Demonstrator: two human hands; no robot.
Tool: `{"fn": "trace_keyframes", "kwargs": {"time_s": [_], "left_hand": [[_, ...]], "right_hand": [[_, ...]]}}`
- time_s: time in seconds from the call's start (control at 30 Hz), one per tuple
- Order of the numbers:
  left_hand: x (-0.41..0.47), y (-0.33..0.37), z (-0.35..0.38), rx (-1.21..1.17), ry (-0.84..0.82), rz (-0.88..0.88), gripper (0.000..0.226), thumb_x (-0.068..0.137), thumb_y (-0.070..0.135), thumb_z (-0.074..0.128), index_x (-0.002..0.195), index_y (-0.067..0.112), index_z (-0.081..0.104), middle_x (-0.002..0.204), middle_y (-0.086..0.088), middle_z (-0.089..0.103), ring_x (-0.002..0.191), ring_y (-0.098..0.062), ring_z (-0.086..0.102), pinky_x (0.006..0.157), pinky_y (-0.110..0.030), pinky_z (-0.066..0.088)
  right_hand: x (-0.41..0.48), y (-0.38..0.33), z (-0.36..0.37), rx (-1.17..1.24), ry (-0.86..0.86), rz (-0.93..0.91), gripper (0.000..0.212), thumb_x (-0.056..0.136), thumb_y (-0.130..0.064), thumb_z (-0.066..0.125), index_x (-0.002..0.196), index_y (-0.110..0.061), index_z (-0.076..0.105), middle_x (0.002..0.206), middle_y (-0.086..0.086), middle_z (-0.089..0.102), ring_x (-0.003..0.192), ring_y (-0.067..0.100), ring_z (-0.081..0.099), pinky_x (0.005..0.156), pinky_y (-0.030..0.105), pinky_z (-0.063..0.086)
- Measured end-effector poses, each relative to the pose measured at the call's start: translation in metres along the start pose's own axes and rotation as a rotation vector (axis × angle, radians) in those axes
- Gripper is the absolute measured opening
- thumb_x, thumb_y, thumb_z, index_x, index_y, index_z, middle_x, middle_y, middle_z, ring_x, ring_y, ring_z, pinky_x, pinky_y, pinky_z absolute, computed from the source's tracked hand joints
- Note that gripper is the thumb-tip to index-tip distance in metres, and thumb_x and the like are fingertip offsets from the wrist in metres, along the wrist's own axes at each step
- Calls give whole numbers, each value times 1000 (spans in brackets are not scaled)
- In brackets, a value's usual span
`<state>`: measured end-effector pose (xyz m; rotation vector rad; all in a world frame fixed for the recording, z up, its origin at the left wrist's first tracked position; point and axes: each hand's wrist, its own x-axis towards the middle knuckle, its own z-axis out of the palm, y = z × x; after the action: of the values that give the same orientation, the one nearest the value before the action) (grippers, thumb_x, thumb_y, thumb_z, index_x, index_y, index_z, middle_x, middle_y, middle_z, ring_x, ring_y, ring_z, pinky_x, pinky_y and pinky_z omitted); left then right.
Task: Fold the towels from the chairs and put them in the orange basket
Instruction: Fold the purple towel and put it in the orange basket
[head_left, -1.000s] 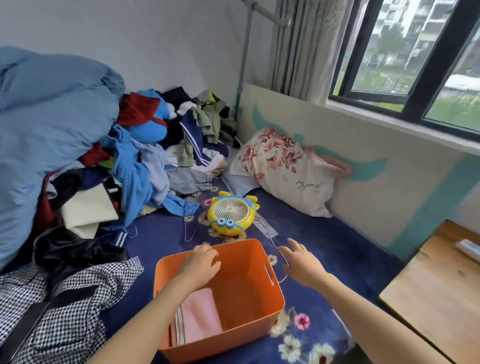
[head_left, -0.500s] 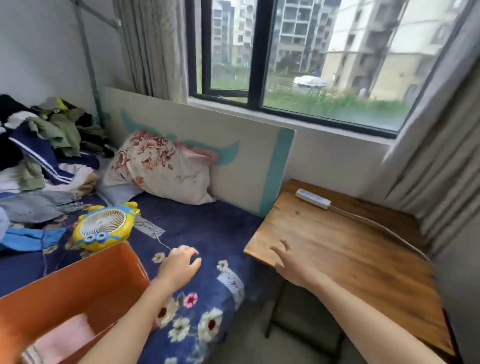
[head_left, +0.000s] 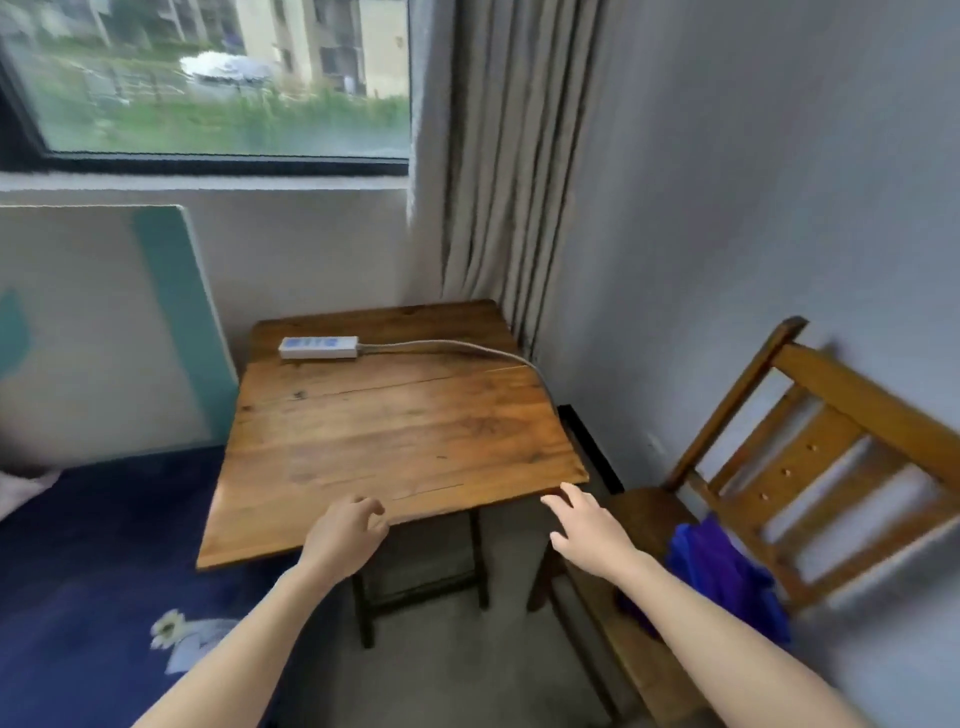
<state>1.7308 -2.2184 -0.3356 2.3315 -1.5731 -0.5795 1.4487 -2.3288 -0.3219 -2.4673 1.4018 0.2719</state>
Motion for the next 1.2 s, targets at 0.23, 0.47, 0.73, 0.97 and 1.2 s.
{"fn": "trace_keyframes", "kwargs": {"time_s": [0.23, 0.47, 0.73, 0.97, 1.2], "left_hand": [[83, 59, 29, -6, -171, 308, 32, 97, 34, 43, 124, 21, 54, 130, 2, 51, 120, -16, 45, 94, -25, 43], [127, 111, 69, -44, -314, 552, 29, 97, 33, 42, 120, 22, 56, 120, 2, 53, 114, -15, 47, 84, -21, 43], [110, 190, 148, 21, -551, 726, 26, 95, 31, 45, 114, 21, 61, 117, 4, 56, 107, -11, 52, 83, -17, 42], [106, 262, 212, 98, -638, 603, 19, 93, 32, 45, 105, 26, 59, 113, 4, 55, 108, -13, 52, 87, -23, 43], [99, 307, 255, 85, -663, 388, 8, 94, 30, 47, 94, 29, 55, 110, 1, 60, 97, -13, 58, 82, -23, 47]], "right_hand": [[-25, 78, 1, 94, 56, 410, 51, 96, -27, 42, 145, -24, 27, 154, 3, 18, 139, 25, 24, 107, 37, 35], [-69, 96, 44, 254, -3, 728, 51, 94, -25, 46, 142, -22, 31, 150, 5, 25, 136, 25, 30, 104, 33, 37], [-138, 135, 72, 386, 22, 949, 51, 95, -24, 42, 144, -23, 28, 153, 4, 19, 138, 20, 29, 103, 31, 37], [-146, 227, 96, 499, 32, 958, 49, 94, -25, 43, 141, -23, 32, 149, 1, 25, 130, 18, 38, 95, 30, 42], [-120, 312, 103, 541, -64, 828, 46, 95, -26, 44, 139, -20, 34, 142, 2, 34, 127, 19, 38, 93, 31, 44]]}}
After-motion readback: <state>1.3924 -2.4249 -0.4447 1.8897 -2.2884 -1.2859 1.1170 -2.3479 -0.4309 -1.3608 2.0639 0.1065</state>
